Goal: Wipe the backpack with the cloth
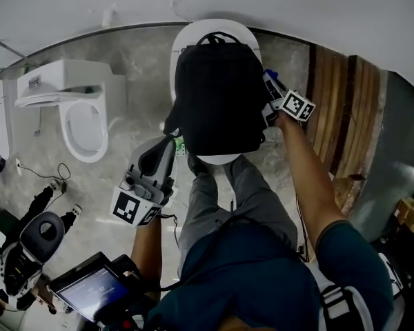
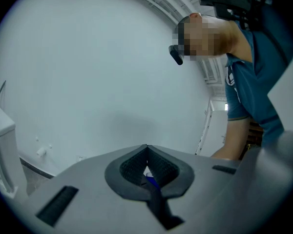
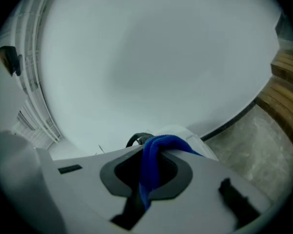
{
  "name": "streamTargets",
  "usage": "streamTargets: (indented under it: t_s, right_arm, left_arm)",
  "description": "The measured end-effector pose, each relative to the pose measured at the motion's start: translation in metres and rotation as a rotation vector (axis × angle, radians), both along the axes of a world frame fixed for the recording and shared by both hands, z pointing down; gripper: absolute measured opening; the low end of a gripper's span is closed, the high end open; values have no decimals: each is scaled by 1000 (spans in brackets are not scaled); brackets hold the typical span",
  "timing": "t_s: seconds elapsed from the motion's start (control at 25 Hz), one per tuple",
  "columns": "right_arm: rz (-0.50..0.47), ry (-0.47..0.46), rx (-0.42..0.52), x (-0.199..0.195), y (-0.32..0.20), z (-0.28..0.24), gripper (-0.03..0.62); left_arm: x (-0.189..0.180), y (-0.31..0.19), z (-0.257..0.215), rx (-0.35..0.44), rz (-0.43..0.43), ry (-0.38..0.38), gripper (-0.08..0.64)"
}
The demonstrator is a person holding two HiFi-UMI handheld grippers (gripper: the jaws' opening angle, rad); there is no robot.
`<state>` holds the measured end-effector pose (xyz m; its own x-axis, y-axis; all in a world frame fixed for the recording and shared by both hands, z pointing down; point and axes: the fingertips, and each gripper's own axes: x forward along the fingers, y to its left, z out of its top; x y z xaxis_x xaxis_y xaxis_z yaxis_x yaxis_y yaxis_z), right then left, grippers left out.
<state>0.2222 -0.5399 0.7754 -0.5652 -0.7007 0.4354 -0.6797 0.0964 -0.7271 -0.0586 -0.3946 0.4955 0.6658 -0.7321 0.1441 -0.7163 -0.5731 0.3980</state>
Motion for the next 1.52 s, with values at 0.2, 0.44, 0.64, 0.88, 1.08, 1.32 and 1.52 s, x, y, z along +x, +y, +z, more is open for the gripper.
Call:
streamTargets:
  t_s: [0.2, 0.44, 0.64, 0.88, 1.08, 1.32, 1.52]
  right_arm:
    - [-179, 169, 76, -31, -78, -6, 20]
    - [-751, 656, 281, -126, -104, 13, 20]
    - [-977, 530, 309, -229, -86, 14, 20]
    - [-1241, 659, 434, -336, -29, -1, 20]
    - [-1609, 910, 468, -353, 29, 5, 20]
    - [-1906, 1139, 473, -342, 132, 28, 20]
    - [-1866, 927, 303, -344, 221, 18, 20]
  left_arm:
    - [-6, 2, 3, -7, -31, 3, 3]
    - [-12, 9, 10, -29, -60, -5, 3]
    - [-28, 15, 13, -38, -92, -13, 3]
    - [-39, 23, 11, -37, -110, -7, 3]
    - [-47, 27, 8, -30, -119, 6, 3]
    - [-52, 30, 5, -23, -117, 11, 3]
    - [-54, 32, 4, -22, -111, 14, 3]
